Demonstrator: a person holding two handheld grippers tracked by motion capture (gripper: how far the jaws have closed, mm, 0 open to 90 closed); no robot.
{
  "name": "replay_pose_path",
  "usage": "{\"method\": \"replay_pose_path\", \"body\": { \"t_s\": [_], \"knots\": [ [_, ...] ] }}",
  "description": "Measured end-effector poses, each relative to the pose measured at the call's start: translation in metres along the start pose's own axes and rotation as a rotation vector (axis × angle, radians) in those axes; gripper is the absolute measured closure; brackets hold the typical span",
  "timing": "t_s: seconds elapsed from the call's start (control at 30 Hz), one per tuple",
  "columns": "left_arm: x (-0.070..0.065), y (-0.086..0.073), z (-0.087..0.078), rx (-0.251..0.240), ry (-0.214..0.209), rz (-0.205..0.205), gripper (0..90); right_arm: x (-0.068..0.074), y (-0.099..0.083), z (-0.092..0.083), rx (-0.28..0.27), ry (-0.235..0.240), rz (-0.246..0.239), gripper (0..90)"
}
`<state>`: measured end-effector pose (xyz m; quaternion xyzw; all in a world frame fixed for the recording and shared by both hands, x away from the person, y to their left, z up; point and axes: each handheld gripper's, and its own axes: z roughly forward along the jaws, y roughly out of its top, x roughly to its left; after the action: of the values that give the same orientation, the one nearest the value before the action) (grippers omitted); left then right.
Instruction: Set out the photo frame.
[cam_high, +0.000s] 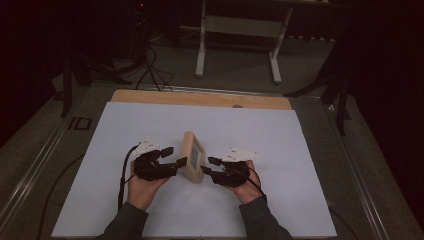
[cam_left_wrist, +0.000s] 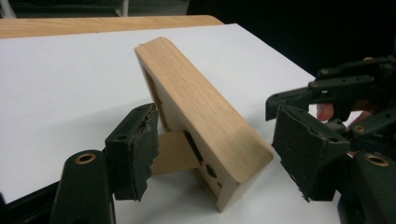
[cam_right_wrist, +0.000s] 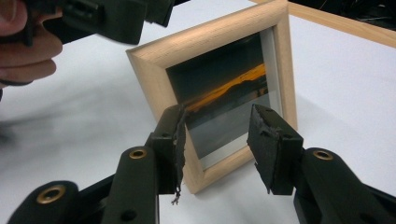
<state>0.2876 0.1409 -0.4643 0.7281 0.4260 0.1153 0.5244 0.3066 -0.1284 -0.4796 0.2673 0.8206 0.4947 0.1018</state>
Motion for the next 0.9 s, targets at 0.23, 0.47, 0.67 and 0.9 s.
{"method": "replay_pose_path", "body": {
  "t_s": [0.23,0.47,0.67,0.9],
  "knots": [
    [-0.005,-0.001,0.010,0.026,0.016,0.010,28.7,-0.004,0.000,-0.004,-0.008,-0.012,0.006,55.0],
    [-0.009,-0.003,0.019,0.054,0.038,0.026,27.5,-0.005,0.001,-0.004,-0.007,-0.019,0.007,54.4],
    [-0.009,-0.006,0.026,0.077,0.047,0.026,28.5,-0.005,0.001,-0.005,-0.007,-0.026,0.005,54.1],
    [-0.005,-0.008,0.030,0.086,0.023,0.001,33.4,-0.007,0.001,-0.008,-0.018,-0.033,0.009,52.9]
  ]
}}
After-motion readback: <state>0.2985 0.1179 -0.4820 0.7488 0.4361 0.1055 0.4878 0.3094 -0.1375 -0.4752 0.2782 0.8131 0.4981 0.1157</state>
